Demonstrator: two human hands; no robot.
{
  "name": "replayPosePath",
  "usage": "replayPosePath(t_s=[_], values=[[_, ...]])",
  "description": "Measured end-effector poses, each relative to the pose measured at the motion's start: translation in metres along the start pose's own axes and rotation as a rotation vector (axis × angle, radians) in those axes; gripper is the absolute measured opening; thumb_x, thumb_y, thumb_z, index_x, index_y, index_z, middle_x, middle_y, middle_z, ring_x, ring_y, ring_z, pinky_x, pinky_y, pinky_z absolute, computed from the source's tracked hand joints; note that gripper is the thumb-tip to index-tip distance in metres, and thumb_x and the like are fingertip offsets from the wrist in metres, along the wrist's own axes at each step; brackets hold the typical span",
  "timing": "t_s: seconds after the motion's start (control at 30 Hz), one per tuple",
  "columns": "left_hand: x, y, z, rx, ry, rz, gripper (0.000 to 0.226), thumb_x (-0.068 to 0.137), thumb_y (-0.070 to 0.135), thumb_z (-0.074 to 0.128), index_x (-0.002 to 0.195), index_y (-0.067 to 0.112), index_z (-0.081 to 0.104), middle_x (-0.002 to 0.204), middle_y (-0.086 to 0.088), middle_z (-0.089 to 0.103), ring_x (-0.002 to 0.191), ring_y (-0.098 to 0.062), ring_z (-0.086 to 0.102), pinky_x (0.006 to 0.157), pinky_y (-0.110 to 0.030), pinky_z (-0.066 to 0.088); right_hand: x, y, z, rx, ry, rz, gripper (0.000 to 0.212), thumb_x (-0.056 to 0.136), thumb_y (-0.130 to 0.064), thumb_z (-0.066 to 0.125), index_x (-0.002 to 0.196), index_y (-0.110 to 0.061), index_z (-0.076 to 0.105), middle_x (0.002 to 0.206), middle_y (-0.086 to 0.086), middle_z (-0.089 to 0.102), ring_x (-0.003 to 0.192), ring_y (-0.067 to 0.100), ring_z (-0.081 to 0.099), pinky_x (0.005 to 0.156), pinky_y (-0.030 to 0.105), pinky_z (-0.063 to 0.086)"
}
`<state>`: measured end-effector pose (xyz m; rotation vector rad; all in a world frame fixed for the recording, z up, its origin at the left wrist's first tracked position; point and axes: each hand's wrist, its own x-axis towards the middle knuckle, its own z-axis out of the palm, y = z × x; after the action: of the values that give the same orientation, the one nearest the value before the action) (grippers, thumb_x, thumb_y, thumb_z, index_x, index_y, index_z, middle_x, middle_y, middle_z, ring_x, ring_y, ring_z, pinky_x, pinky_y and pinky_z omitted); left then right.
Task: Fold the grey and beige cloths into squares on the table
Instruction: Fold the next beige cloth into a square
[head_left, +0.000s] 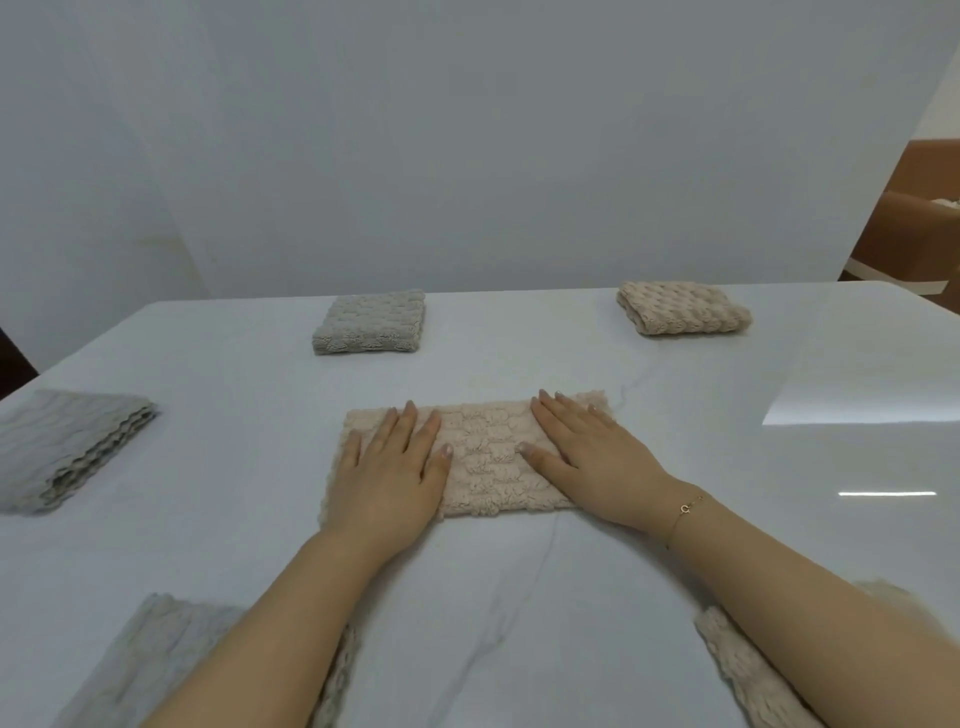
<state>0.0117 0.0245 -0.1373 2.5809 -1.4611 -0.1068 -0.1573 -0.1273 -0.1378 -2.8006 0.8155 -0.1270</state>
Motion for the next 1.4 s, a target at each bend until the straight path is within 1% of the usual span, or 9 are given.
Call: replayPosePath(t_s=[0.4, 0.53, 0.63, 0.73, 0.97, 1.07, 1.2, 1.33, 1.4], values=[[0.006, -0.018, -0.004, -0.066, 0.046, -0.148, 0.052, 0.101, 0.042, 0.011, 0.152, 0.032, 0.003, 0.161, 0.002, -0.003, 0.147, -0.016, -0.006, 0.118, -0.042, -0.003, -0.006, 0.01, -0.009, 0.046, 0.001, 0.097, 0.069, 0.097, -0.056, 0.019, 0.153, -0.019, 0.004, 0.16, -0.006, -0.001, 0.146, 0.006, -0.005, 0.119, 0.029, -0.002], [0.009, -0.025, -0.005, -0.155, 0.158, -0.208, 0.054, 0.101, 0.04, 0.025, 0.15, 0.017, 0.024, 0.157, -0.007, 0.021, 0.145, -0.021, 0.018, 0.118, -0.038, 0.013, -0.006, 0.012, -0.008, 0.059, 0.001, 0.117, 0.071, 0.096, -0.059, 0.021, 0.153, -0.019, 0.005, 0.16, -0.006, 0.0, 0.146, 0.006, -0.004, 0.12, 0.029, -0.001], [0.006, -0.036, -0.013, -0.322, 0.357, -0.23, 0.042, 0.094, 0.036, 0.048, 0.128, 0.012, 0.054, 0.126, -0.008, 0.059, 0.117, -0.026, 0.052, 0.097, -0.037, 0.042, -0.005, 0.012, -0.009, 0.062, 0.005, 0.118, 0.071, 0.096, -0.058, 0.023, 0.153, -0.019, 0.007, 0.16, -0.006, 0.002, 0.146, 0.007, -0.002, 0.12, 0.029, 0.0], [0.003, -0.047, -0.022, -0.405, 0.444, -0.307, 0.033, 0.088, 0.041, 0.058, 0.104, 0.012, 0.064, 0.103, -0.005, 0.065, 0.095, -0.024, 0.06, 0.079, -0.033, 0.045, -0.005, 0.012, -0.009, 0.052, 0.006, 0.119, 0.071, 0.096, -0.057, 0.024, 0.153, -0.019, 0.007, 0.16, -0.006, 0.003, 0.146, 0.006, -0.001, 0.12, 0.029, 0.0], [0.005, -0.049, -0.035, -0.368, 0.093, -0.471, 0.048, 0.081, 0.055, 0.061, 0.055, 0.016, 0.051, 0.059, 0.002, 0.056, 0.067, -0.022, 0.056, 0.071, -0.031, 0.039, -0.003, 0.014, -0.007, 0.057, 0.004, 0.115, 0.071, 0.096, -0.058, 0.024, 0.153, -0.019, 0.007, 0.16, -0.008, 0.004, 0.146, 0.005, -0.002, 0.12, 0.03, 0.0], [0.006, -0.051, -0.037, -0.546, 0.004, -0.431, 0.044, 0.068, 0.057, 0.067, 0.068, 0.014, 0.06, 0.07, 0.0, 0.064, 0.077, -0.023, 0.062, 0.083, -0.034, 0.047, -0.002, 0.015, -0.006, 0.063, 0.006, 0.112, 0.071, 0.096, -0.058, 0.025, 0.153, -0.019, 0.007, 0.16, -0.008, 0.004, 0.146, 0.005, -0.001, 0.12, 0.03, 0.0], [0.005, -0.049, -0.042, -0.963, 0.04, -0.396, 0.025, 0.082, 0.03, 0.071, 0.091, 0.007, 0.067, 0.094, -0.012, 0.072, 0.085, -0.027, 0.069, 0.08, -0.039, 0.054, -0.001, 0.016, -0.007, 0.104, 0.04, 0.104, 0.07, 0.095, -0.056, 0.032, 0.152, -0.018, 0.014, 0.16, -0.007, 0.01, 0.146, 0.007, 0.003, 0.12, 0.031, 0.002], [0.005, -0.043, -0.05, -1.246, 0.053, -0.413, 0.029, 0.082, 0.024, 0.072, 0.102, 0.004, 0.065, 0.101, -0.015, 0.072, 0.086, -0.027, 0.069, 0.077, -0.036, 0.054, -0.003, 0.015, -0.015, 0.198, 0.253, -0.068, 0.056, 0.093, -0.046, 0.05, 0.142, -0.02, 0.043, 0.155, -0.006, 0.027, 0.145, 0.007, 0.016, 0.12, 0.036, 0.013], [0.003, -0.039, -0.053, -1.374, 0.017, -0.414, 0.031, 0.084, 0.021, 0.069, 0.109, 0.004, 0.063, 0.103, -0.016, 0.072, 0.088, -0.028, 0.069, 0.072, -0.033, 0.056, -0.006, 0.009, -0.02, 0.291, 0.253, -0.219, 0.046, 0.091, -0.04, 0.053, 0.133, -0.023, 0.054, 0.15, -0.01, 0.036, 0.139, 0.001, 0.027, 0.115, 0.026, 0.025]])
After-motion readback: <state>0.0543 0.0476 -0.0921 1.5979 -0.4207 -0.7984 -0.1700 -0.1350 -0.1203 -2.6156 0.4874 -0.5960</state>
